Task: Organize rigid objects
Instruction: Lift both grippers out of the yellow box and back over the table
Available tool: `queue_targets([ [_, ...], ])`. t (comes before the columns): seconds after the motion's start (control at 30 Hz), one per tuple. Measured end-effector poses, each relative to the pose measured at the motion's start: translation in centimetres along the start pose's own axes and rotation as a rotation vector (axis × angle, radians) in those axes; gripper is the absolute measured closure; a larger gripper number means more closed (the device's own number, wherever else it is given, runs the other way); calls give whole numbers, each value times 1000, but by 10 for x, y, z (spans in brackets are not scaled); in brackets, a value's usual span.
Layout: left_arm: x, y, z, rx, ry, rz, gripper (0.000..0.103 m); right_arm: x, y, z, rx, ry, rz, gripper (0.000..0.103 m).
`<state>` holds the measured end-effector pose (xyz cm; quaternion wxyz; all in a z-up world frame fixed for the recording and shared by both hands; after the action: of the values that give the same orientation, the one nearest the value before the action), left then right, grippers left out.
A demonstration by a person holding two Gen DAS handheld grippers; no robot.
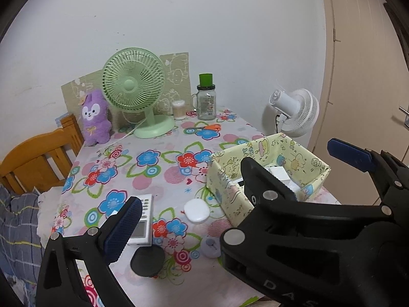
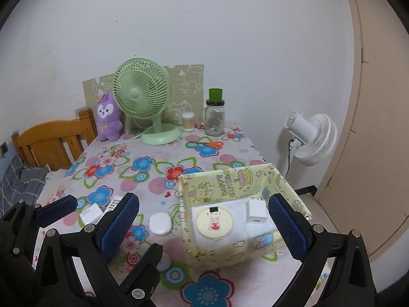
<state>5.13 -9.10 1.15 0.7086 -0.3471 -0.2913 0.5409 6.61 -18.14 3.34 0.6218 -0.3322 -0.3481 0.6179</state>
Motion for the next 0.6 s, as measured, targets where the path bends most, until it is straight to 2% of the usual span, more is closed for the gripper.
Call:
queue_targets([
  [0.6, 29, 22, 11, 5, 2, 16, 0, 35, 14, 11, -15, -30, 16, 1],
])
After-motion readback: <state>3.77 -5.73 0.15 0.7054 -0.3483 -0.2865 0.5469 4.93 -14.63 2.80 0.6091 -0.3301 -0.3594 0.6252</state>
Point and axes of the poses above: each gripper's, at about its wrist camera, not at the fingertips, and z roughly against the way its jaws point, x to its left, y to its underside, the point moved 2 cm from there along -z, roughly the way its jaws point, and after that the axes turned 1 degree about -x, right-handed, at the moved point
